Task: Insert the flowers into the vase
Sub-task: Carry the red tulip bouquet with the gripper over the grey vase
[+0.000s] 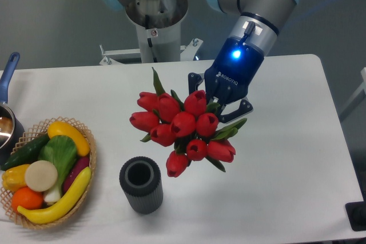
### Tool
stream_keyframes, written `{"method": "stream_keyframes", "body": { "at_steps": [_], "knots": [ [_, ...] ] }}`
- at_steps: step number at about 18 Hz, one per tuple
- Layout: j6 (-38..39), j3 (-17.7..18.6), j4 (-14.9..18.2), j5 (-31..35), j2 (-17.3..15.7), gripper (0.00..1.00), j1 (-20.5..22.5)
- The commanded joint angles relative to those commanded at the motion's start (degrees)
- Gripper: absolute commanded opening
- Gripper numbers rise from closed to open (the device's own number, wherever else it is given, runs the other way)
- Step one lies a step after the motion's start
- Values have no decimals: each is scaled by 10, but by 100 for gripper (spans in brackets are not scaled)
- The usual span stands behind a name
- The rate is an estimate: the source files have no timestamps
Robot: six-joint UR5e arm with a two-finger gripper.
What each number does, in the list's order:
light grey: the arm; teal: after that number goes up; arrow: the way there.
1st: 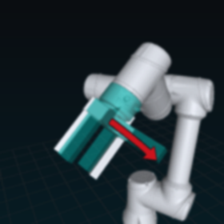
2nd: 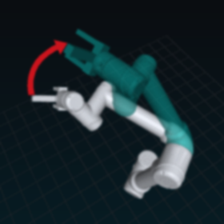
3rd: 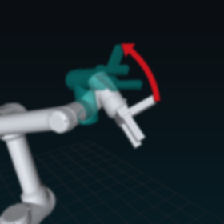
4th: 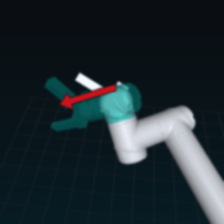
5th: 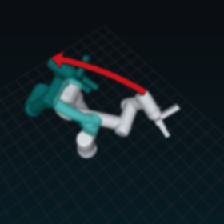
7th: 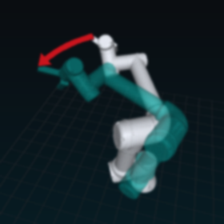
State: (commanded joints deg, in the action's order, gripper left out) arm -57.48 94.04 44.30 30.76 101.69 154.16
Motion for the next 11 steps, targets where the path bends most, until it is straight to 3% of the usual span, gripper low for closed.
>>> {"method": "stream_keyframes", "body": {
  "at_steps": [11],
  "knots": [
    [-1, 6, -4, -1, 4, 22, -7]
  ]
}}
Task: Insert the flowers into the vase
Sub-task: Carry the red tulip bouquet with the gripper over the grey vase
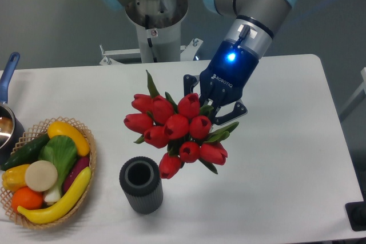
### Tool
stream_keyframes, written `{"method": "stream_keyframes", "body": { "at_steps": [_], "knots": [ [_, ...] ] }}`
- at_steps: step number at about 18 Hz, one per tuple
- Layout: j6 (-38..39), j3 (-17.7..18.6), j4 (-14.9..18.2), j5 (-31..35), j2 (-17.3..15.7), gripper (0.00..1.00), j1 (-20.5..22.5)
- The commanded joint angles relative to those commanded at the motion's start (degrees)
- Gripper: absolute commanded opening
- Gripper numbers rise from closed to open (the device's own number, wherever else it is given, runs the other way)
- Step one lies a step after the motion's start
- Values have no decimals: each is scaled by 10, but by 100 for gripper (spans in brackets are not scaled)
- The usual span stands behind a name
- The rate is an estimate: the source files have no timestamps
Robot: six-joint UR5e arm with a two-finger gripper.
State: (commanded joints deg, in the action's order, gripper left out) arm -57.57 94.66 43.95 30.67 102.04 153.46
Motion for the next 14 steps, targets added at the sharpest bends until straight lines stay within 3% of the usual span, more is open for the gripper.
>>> {"method": "stream_keyframes", "body": {
  "at_steps": [4, 10, 14],
  "knots": [
    [-4, -1, -3, -3, 6, 22, -17],
    [-4, -23, -43, -44, 47, 22, -47],
    [-5, -31, -45, -112, 53, 23, -45]
  ]
}}
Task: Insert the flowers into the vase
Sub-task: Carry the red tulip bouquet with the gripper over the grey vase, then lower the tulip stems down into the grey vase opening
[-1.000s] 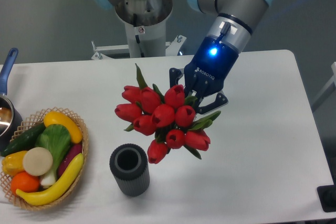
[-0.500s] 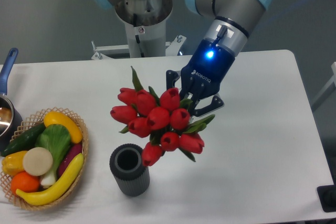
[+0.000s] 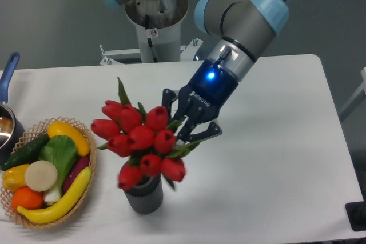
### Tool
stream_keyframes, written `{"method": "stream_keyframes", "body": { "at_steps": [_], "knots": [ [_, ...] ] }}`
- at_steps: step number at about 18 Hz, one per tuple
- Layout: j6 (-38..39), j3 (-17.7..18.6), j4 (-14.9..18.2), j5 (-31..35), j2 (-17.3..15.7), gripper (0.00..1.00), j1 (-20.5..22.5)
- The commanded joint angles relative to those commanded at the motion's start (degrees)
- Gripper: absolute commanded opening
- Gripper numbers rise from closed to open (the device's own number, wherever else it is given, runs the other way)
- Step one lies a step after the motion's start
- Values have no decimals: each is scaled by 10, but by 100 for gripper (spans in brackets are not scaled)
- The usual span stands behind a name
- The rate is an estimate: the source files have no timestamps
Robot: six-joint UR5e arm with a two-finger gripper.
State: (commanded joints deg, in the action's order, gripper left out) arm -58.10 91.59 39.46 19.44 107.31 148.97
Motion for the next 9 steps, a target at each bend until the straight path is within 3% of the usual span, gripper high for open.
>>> {"method": "stream_keyframes", "body": {
  "at_steps": [9],
  "knots": [
    [-57, -7, 0, -112, 30, 23, -3]
  ]
}}
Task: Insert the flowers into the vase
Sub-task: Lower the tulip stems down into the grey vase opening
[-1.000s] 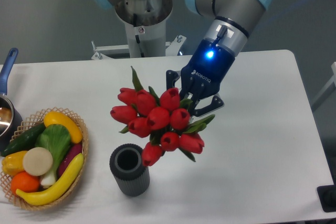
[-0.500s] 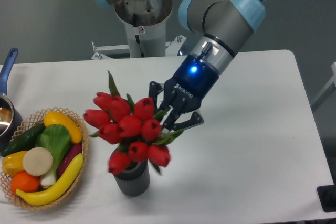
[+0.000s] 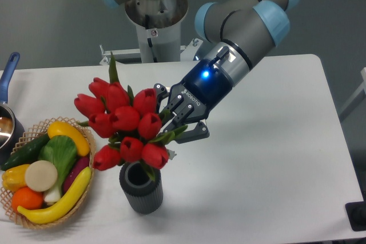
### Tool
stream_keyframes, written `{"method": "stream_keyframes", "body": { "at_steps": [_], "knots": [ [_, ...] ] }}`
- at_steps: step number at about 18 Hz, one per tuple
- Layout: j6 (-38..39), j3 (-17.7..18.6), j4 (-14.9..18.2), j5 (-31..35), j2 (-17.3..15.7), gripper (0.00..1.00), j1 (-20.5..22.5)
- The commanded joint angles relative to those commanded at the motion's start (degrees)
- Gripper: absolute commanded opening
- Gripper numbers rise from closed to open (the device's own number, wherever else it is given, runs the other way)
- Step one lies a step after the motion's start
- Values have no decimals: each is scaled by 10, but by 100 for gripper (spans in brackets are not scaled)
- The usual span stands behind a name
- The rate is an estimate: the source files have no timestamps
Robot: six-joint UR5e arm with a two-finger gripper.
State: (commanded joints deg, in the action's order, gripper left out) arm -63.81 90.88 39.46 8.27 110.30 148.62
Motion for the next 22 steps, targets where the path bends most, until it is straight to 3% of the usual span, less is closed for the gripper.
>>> {"method": "stream_keyframes", "body": {
  "at_steps": [6, 19, 22],
  "knots": [
    [-43, 13, 0, -48, 32, 24, -13],
    [-54, 27, 0, -61, 69, 24, -24],
    [-65, 53, 0, -75, 70, 23, -21]
  ]
}}
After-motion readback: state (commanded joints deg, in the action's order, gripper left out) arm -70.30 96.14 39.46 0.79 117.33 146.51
